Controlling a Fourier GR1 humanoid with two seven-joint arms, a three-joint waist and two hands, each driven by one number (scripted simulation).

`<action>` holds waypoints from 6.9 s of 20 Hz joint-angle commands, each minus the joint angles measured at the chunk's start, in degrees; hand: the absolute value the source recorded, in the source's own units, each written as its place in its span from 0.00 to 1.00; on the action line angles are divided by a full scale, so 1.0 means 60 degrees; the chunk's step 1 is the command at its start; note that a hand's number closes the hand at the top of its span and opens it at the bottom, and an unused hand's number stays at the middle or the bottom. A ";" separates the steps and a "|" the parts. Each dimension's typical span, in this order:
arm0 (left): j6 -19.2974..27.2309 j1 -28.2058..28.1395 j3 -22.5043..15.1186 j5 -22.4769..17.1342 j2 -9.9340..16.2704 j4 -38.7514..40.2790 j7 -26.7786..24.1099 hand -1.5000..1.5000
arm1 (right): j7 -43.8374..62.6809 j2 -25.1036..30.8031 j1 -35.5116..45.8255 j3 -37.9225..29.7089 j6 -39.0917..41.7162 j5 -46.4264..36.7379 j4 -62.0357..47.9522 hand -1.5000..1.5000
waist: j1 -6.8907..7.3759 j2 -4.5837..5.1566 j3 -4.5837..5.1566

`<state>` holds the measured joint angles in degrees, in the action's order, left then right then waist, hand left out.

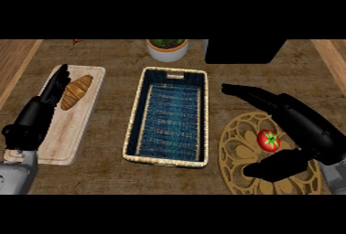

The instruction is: Pick the tomato from the placemat and place it in the basket

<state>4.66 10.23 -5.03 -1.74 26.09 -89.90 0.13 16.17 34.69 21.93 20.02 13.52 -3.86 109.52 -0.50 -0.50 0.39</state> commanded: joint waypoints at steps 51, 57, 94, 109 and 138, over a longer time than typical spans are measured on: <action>-0.1288 0.0191 0.1330 0.1110 -0.1149 -0.0086 0.0202 0.50 | -0.4415 0.0117 0.0721 0.0966 0.4437 -0.7581 -0.5525 0.00 | 0.0114 0.0082 -0.0066; -0.1662 0.0318 0.1674 0.1024 -0.1119 -0.0101 0.0159 0.50 | -0.4888 0.0024 0.0046 0.0472 0.4137 -0.8056 -0.5464 0.00 | 0.0088 0.0082 -0.0066; -0.1889 0.0107 0.1772 0.2000 -0.2071 -0.0093 -0.0021 0.50 | -0.6599 -0.1592 -0.0199 -0.1092 0.1369 -1.1034 -0.8284 1.00 | 0.0090 0.0079 -0.0066; -0.1749 0.0032 0.2000 0.2043 -0.2000 0.0031 -0.0118 0.50 | -0.3395 -0.1874 0.0443 -0.5743 -0.0896 -0.8591 -0.6134 1.00 | -0.0241 -0.0030 -0.0061; -0.1866 0.0077 0.1782 0.2117 -0.2308 0.0269 -0.0506 0.50 | 0.5696 -0.4998 0.8713 -0.4810 0.2481 -0.3499 -0.3389 1.00 | 0.0192 0.0081 -0.0050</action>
<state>-7.07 11.61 6.54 10.32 13.50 -89.21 -0.70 46.09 7.25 68.92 -11.21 31.50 -23.11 94.53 0.31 -0.23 0.09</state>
